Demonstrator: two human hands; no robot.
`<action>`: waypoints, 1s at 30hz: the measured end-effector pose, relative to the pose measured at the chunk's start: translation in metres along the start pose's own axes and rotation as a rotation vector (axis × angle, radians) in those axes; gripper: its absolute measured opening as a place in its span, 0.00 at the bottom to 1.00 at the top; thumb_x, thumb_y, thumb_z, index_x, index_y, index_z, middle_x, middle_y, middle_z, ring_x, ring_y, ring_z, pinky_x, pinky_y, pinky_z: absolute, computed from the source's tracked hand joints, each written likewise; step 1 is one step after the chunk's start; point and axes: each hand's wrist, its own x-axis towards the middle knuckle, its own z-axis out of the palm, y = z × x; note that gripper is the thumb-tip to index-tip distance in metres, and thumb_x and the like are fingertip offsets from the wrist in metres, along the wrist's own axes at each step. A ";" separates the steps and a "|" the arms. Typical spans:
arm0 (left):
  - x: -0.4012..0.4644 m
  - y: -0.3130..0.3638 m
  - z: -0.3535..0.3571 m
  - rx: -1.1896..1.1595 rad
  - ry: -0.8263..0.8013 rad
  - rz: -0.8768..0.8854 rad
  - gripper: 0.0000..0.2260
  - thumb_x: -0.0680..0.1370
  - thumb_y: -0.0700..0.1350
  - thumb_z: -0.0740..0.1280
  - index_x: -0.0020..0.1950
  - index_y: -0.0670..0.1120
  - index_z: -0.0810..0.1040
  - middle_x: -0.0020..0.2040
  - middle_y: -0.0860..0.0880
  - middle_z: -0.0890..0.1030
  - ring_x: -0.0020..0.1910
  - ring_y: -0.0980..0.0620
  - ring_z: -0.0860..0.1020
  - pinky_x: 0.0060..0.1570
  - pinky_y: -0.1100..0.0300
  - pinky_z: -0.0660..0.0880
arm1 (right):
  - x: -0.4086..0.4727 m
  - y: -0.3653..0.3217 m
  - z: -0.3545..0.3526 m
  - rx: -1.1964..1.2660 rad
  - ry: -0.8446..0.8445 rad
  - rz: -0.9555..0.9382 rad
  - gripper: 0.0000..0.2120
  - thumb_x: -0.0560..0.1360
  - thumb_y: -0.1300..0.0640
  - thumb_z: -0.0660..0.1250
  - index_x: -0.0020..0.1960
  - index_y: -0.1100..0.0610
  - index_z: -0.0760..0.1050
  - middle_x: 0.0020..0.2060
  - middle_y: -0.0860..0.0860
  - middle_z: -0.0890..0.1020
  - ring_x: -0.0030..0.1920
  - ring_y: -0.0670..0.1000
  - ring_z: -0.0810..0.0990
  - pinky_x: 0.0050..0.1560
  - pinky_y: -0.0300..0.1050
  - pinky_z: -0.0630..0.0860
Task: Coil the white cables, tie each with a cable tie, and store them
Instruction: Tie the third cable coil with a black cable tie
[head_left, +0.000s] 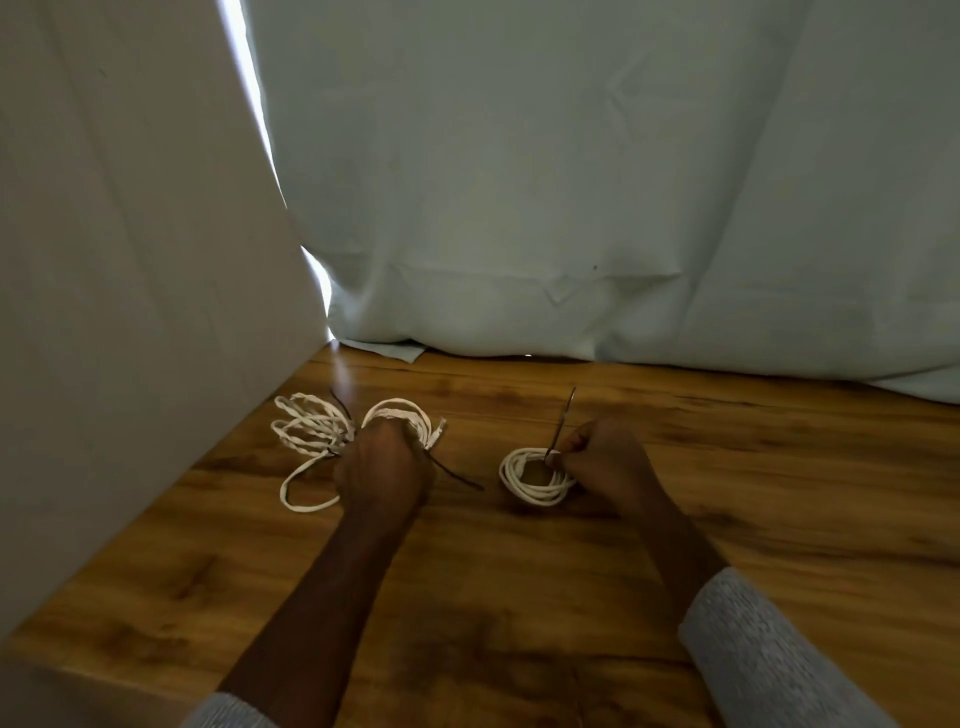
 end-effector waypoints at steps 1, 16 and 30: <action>-0.001 0.001 0.000 -0.004 -0.034 -0.006 0.04 0.76 0.48 0.68 0.47 0.50 0.82 0.42 0.52 0.81 0.40 0.53 0.77 0.39 0.57 0.73 | -0.001 0.000 -0.001 -0.018 -0.008 0.003 0.07 0.70 0.53 0.79 0.36 0.54 0.85 0.31 0.47 0.84 0.33 0.46 0.83 0.38 0.46 0.82; -0.021 0.028 0.008 -0.134 -0.200 0.275 0.14 0.78 0.46 0.69 0.63 0.53 0.79 0.59 0.49 0.82 0.58 0.47 0.79 0.56 0.53 0.76 | -0.022 0.016 -0.024 0.251 0.136 0.068 0.08 0.69 0.57 0.79 0.36 0.55 0.82 0.30 0.51 0.84 0.30 0.49 0.81 0.36 0.49 0.80; -0.128 0.172 0.037 -0.496 -0.374 0.724 0.13 0.74 0.45 0.74 0.59 0.52 0.82 0.59 0.51 0.83 0.59 0.47 0.78 0.57 0.54 0.71 | -0.149 0.143 -0.173 0.277 0.626 0.324 0.07 0.66 0.58 0.79 0.33 0.56 0.82 0.29 0.51 0.84 0.33 0.52 0.84 0.41 0.55 0.83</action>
